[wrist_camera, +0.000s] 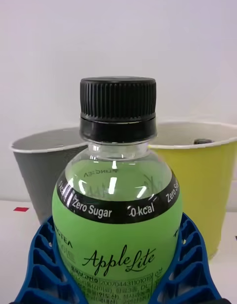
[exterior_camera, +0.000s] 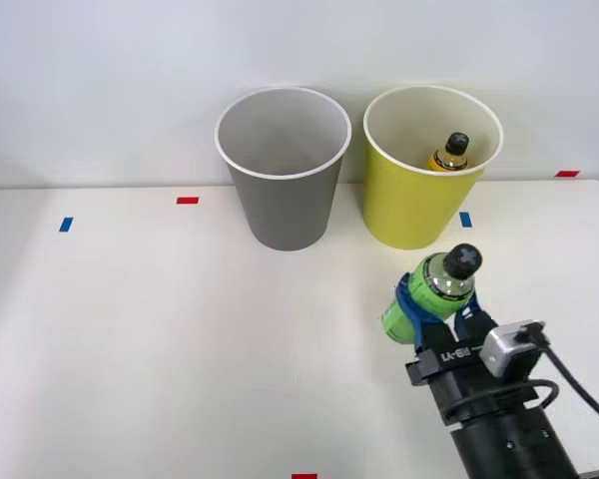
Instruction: Put cans in the gray bin, plastic bottles in the light green bin
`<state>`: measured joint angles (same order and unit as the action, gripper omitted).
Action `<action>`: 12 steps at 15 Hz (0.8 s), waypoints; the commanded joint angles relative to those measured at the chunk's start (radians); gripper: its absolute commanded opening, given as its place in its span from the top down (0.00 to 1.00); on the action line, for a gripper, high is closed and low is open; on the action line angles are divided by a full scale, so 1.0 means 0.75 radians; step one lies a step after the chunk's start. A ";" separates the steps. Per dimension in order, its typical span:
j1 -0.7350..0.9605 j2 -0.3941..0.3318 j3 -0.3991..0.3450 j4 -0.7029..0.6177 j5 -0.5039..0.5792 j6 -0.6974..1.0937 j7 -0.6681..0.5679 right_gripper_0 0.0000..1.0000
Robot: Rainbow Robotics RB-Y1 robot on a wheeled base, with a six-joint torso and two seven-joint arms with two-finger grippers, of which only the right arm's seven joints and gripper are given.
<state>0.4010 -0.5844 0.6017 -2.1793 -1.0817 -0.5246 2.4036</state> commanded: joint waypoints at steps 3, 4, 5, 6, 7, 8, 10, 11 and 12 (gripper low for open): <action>-0.025 -0.047 -0.148 -0.228 -0.171 -0.008 -0.020 0.98; -0.081 -0.043 -0.170 -0.228 -0.249 -0.004 -0.024 0.99; -0.146 -0.043 -0.189 -0.228 -0.327 0.010 -0.018 0.99; -0.185 -0.037 -0.215 -0.228 -0.360 0.037 -0.016 0.99; -0.232 -0.016 -0.268 -0.228 -0.378 0.104 -0.018 0.99; -0.255 -0.002 -0.307 -0.228 -0.401 0.153 -0.020 0.99; -0.330 0.039 -0.414 -0.226 -0.511 0.288 -0.010 0.99; -0.373 0.061 -0.473 -0.215 -0.558 0.378 -0.006 0.99; -0.404 0.084 -0.520 -0.197 -0.583 0.454 -0.002 0.99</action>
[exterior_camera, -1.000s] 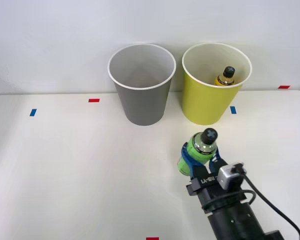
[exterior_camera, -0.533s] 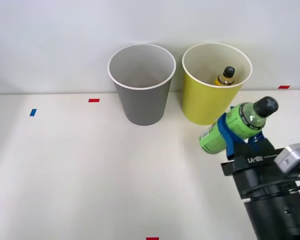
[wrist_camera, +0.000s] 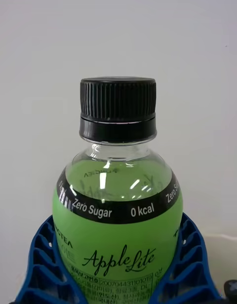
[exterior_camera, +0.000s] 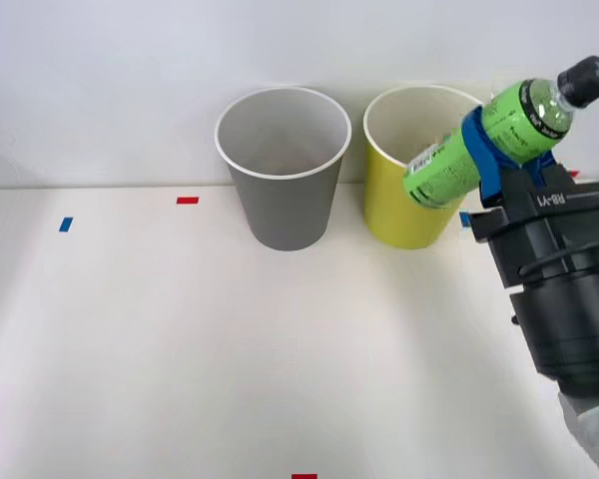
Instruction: Put cans in the gray bin, plastic bottles in the light green bin
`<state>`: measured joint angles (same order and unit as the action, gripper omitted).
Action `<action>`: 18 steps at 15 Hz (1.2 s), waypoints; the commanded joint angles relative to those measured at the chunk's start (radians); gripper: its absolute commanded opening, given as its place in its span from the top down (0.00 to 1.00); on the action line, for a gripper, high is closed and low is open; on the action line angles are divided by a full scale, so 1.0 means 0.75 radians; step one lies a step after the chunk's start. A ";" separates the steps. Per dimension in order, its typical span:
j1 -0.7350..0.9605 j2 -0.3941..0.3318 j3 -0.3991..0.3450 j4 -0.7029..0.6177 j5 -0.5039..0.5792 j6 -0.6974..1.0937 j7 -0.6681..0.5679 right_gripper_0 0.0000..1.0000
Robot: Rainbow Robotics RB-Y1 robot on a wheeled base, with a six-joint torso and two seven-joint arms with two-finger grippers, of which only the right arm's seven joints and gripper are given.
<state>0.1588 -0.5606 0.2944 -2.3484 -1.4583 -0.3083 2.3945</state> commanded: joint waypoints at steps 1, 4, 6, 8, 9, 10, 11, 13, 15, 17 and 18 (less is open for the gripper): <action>-0.122 0.064 -0.145 0.071 -0.078 0.231 0.012 0.99; -0.304 0.148 -0.155 0.276 -0.050 0.274 0.025 0.99; -0.427 0.201 -0.170 0.411 -0.029 0.284 0.045 0.99; -0.521 0.224 -0.172 0.513 -0.015 0.284 0.068 0.99; -0.578 0.230 -0.176 0.591 -0.007 0.284 0.080 0.99; -0.613 0.234 -0.178 0.638 -0.001 0.286 0.086 0.99; -0.649 0.234 -0.180 0.697 0.008 0.286 0.098 1.00; -0.678 0.232 -0.180 0.759 0.024 0.313 0.119 0.99; -0.707 0.232 -0.190 0.822 0.036 0.360 0.135 0.99; -0.742 0.234 -0.190 0.855 0.040 0.380 0.141 0.99; -0.758 0.236 -0.190 0.865 0.040 0.391 0.139 0.99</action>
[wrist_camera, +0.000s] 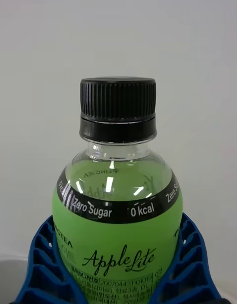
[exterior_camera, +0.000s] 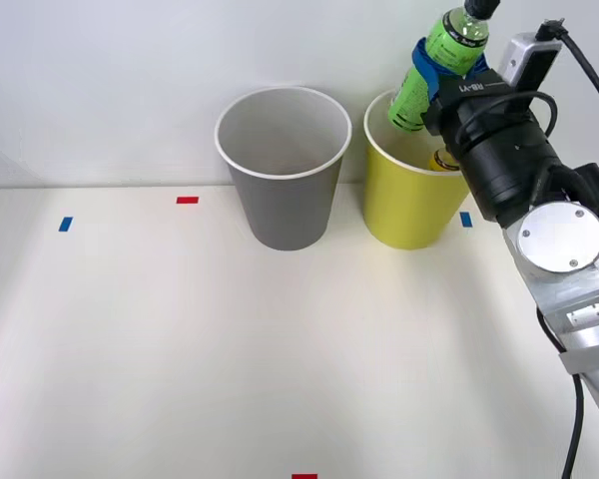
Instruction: Put cans in the gray bin, plastic bottles in the light green bin
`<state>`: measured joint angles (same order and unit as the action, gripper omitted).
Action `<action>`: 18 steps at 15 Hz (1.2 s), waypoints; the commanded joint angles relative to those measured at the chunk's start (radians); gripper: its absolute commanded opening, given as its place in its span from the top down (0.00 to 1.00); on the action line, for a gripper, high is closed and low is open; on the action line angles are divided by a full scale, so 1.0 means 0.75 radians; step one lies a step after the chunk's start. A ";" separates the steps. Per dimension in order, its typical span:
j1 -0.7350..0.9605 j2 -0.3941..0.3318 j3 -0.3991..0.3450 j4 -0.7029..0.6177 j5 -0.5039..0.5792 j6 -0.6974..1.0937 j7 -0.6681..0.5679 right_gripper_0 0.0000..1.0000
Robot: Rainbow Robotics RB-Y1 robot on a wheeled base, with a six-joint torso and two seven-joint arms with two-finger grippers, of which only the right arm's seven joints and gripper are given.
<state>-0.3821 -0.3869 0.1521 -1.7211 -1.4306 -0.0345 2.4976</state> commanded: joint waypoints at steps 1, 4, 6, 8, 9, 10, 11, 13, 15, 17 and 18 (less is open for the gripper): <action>-0.043 0.004 0.000 0.033 0.003 0.026 0.004 0.99; -0.041 0.011 0.000 0.033 0.003 0.028 0.004 0.97; -0.041 0.017 0.000 0.033 -0.005 0.028 -0.002 0.63; -0.041 0.019 0.002 0.033 -0.011 0.028 -0.004 0.17; -0.041 0.021 0.000 0.033 -0.015 0.028 -0.004 0.00; -0.041 0.025 0.000 0.033 -0.017 0.028 -0.004 0.00; -0.041 0.025 0.000 0.033 -0.021 0.028 -0.006 0.00; -0.043 0.033 0.000 0.033 -0.025 0.028 -0.009 0.00; -0.041 0.041 0.000 0.033 -0.015 0.028 -0.004 0.00; -0.041 0.041 0.000 0.033 -0.005 0.028 0.008 0.00; -0.039 0.039 0.002 0.031 0.001 0.030 0.016 0.00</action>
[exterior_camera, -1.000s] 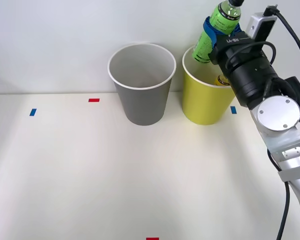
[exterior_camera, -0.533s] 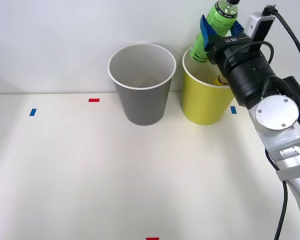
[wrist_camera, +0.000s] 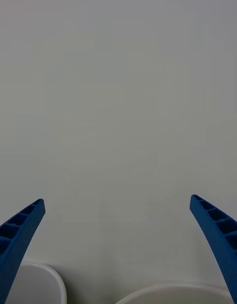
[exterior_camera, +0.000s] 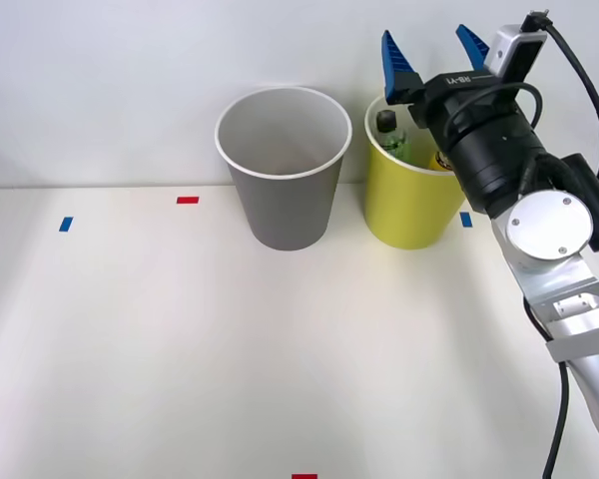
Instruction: Put cans in the gray bin, plastic bottles in the light green bin
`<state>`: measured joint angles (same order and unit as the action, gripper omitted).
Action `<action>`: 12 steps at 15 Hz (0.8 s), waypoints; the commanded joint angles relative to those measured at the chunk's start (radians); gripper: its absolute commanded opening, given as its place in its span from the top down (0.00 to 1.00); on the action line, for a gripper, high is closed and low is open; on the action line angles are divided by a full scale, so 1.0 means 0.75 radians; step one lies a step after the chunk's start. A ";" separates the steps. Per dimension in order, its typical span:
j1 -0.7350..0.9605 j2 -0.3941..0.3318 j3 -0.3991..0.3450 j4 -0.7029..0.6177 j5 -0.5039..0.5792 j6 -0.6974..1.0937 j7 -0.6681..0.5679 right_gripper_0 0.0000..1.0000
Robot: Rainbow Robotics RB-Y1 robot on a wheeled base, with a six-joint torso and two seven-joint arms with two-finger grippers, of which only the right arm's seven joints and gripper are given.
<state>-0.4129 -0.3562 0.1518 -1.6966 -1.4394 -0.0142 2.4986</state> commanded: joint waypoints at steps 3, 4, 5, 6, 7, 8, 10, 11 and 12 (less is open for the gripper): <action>0.105 -0.038 0.000 -0.151 0.023 -0.004 0.029 0.00; 0.164 -0.055 0.000 -0.217 0.023 -0.006 0.027 0.00; 0.227 -0.063 0.000 -0.278 0.023 -0.014 0.029 0.00; 0.352 -0.071 0.000 -0.378 0.021 -0.051 0.025 0.00; 0.457 -0.073 0.002 -0.460 0.011 -0.087 0.023 0.00; 0.596 -0.075 0.000 -0.564 0.005 -0.139 0.019 0.00; 0.790 -0.079 0.000 -0.683 -0.001 -0.186 0.017 0.00; 0.896 -0.087 0.000 -0.730 -0.003 -0.220 0.019 0.00; 0.962 -0.092 0.002 -0.749 -0.003 -0.249 0.019 0.00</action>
<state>0.2312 -0.4176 0.1520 -2.2106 -1.4382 -0.1571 2.5130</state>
